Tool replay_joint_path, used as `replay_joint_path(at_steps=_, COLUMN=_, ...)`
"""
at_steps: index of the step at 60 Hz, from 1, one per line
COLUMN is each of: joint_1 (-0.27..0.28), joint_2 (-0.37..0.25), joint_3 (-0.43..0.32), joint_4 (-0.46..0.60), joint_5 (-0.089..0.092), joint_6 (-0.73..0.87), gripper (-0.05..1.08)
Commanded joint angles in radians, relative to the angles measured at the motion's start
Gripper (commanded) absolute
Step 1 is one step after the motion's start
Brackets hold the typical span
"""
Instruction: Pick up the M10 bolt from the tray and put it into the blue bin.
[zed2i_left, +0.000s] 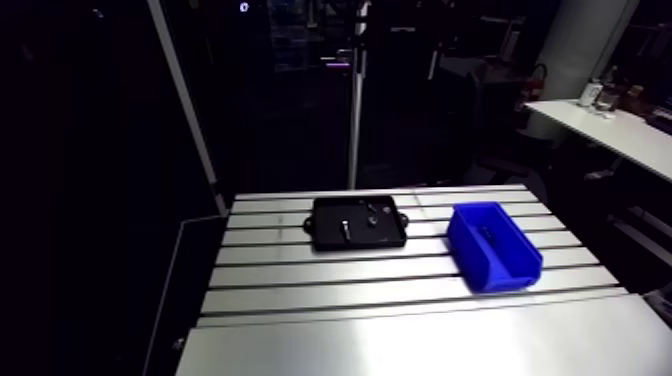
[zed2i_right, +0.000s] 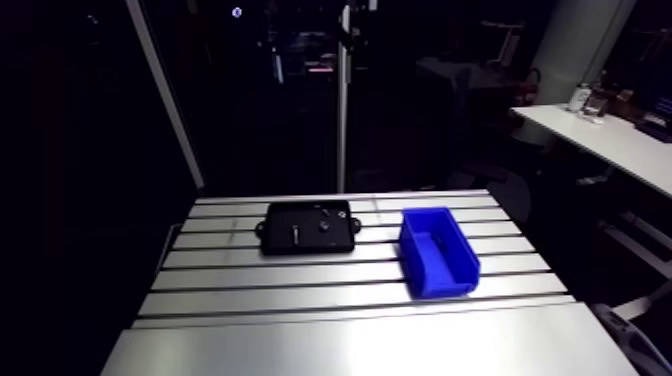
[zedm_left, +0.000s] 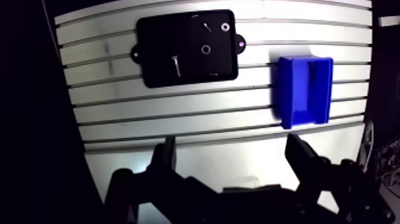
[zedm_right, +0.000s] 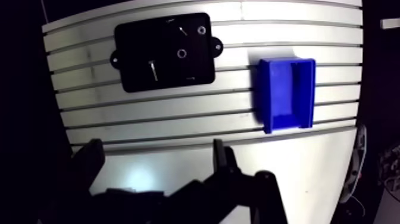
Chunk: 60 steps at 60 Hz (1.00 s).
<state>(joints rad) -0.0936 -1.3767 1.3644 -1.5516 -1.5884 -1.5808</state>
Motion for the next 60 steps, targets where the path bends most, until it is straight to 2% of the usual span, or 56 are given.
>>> replay_joint_path(at_steps=1, joint_1=-0.006, joint_2=0.038, joint_3=-0.078, joint_4=0.002, joint_5=0.0, joint_6=0.023, gripper=0.01)
replay_joint_path(at_steps=52, joint_1=0.003, joint_2=0.059, joint_3=-0.075, joint_4=-0.003, joint_5=0.003, joint_6=0.023, gripper=0.01)
replay_joint_path(at_steps=60, joint_1=0.016, joint_2=0.079, joint_3=-0.059, joint_4=-0.058, joint_5=0.003, joint_6=0.016, gripper=0.01)
